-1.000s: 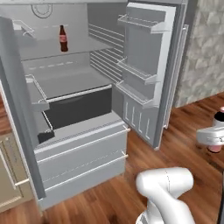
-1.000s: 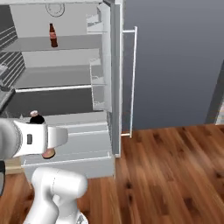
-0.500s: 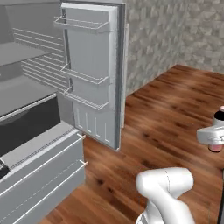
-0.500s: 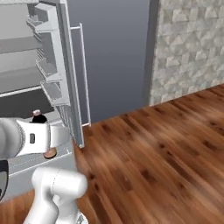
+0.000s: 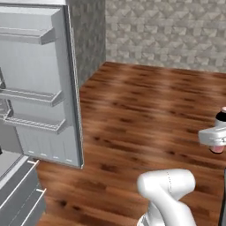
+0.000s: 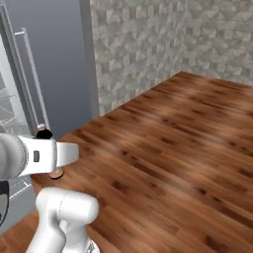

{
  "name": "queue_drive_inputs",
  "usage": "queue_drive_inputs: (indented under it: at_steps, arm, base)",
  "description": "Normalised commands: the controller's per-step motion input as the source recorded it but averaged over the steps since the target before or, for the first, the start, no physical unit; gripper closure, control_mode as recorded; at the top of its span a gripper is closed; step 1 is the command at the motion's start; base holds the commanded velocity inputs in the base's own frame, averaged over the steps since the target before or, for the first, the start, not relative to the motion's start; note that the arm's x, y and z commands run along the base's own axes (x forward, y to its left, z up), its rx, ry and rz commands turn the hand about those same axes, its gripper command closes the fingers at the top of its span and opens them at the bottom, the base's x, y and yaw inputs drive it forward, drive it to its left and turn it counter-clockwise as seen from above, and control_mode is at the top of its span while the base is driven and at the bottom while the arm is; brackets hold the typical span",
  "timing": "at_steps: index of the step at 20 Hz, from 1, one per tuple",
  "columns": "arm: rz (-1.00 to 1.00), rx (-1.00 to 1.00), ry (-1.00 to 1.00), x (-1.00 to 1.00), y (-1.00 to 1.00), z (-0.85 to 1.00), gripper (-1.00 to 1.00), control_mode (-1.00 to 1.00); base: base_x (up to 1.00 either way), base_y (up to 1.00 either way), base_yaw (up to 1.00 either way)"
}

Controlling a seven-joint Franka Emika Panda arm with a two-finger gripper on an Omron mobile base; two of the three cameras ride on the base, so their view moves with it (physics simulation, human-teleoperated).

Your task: Open the fridge, grab two sodas, and place both sodas inside the bowl with ice on the dining counter.

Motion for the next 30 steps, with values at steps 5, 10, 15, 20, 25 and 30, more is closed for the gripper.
queue_drive_inputs:
  at_steps: [5, 10, 15, 20, 25, 30]
  arm:
    - [0.0, 0.0, 0.0, 0.0, 0.0, 0.0, 1.0, 1.0]
    - [0.0, 0.0, 0.0, 0.0, 0.0, 0.0, 1.0, 1.0]
    - [0.0, 0.0, 0.0, 0.0, 0.0, 0.0, 1.0, 1.0]
    - [0.0, 0.0, 0.0, 0.0, 0.0, 0.0, 1.0, 1.0]
    - [0.0, 0.0, 0.0, 0.0, 0.0, 0.0, 1.0, 1.0]
    - [0.0, 0.0, 0.0, 0.0, 0.0, 0.0, 1.0, 1.0]
  base:
    - [0.49, 0.0, -0.61]
    - [0.74, 0.11, -0.56]
    - [0.91, 0.21, -0.49]
    - [0.99, 0.3, -0.46]
    - [1.0, 0.55, -0.41]
    - [1.0, 0.78, -0.36]
